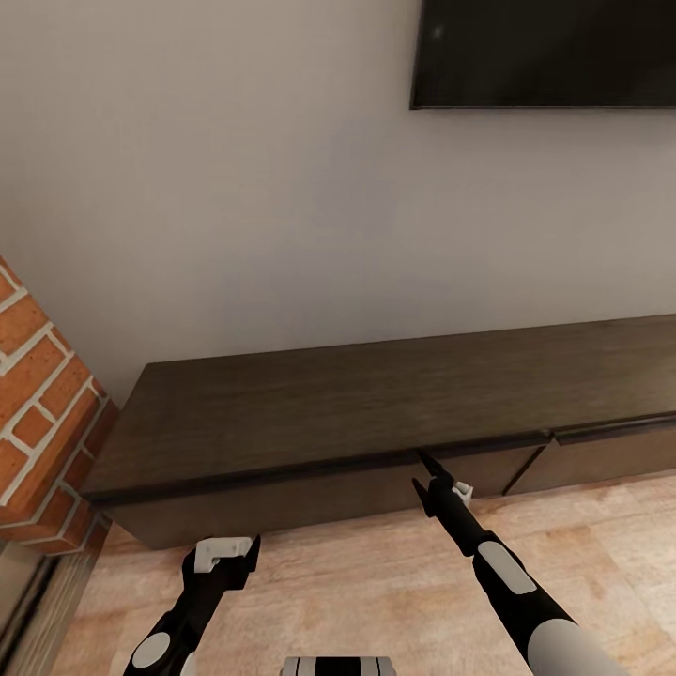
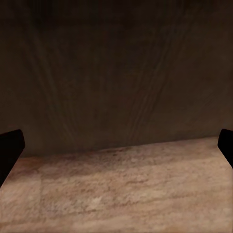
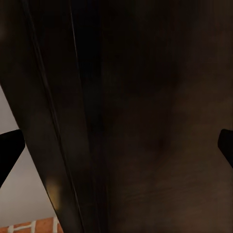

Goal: Place each of the two pumpkins and all three candles from the living room inside a cabinet in the living room (use any cabinet), then make sure every cabinet is closed, and position the cauldron so it is next to a table in the living room.

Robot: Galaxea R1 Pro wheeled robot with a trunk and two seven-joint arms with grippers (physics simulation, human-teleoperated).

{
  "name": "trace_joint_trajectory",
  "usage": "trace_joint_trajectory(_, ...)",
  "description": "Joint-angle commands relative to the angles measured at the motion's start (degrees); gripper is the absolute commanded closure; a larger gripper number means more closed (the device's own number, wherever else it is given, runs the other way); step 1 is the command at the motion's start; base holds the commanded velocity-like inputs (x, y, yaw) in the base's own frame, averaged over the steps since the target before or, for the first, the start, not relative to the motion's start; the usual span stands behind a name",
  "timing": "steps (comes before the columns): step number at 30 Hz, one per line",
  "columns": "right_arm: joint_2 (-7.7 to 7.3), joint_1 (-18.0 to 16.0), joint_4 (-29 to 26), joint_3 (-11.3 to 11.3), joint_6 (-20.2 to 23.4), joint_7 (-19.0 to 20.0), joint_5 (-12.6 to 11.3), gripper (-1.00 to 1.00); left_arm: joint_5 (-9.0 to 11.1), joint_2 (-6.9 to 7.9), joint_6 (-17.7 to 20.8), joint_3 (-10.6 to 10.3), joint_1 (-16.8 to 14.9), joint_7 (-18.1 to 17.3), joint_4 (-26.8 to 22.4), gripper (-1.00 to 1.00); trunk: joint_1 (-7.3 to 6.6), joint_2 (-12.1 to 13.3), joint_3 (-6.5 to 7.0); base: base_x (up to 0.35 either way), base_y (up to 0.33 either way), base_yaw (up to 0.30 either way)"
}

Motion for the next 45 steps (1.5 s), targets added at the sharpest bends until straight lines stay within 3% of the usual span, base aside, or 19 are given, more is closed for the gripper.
trace_joint_trajectory(1,-0.07,0.0,0.0,0.3,0.2,0.1,-0.6,-1.00,0.0,-0.05,0.3,0.1,0.0,-0.3,-0.1,-1.00,-0.01,0.0,-0.04,0.000,0.000,0.000)
trace_joint_trajectory(7,-0.04,0.0,0.0,0.3,0.2,0.0,-0.5,-1.00,0.0,-0.03,0.3,0.1,0.0,-0.3,-0.1,-1.00,-0.01,0.0,-0.04,0.000,0.000,0.000)
trace_joint_trajectory(8,-0.02,0.0,0.0,0.3,0.2,0.0,-0.5,1.00,0.0,-0.01,0.3,0.1,0.0,-0.3,-0.1,-1.00,-0.01,0.0,-0.04,0.000,0.000,0.000)
trace_joint_trajectory(45,-0.07,0.0,0.0,0.3,0.2,-0.1,-0.6,1.00,0.0,-0.02,0.3,0.0,0.0,-0.3,-0.1,-1.00,-0.01,0.0,-0.04,-0.023,0.000,0.000)
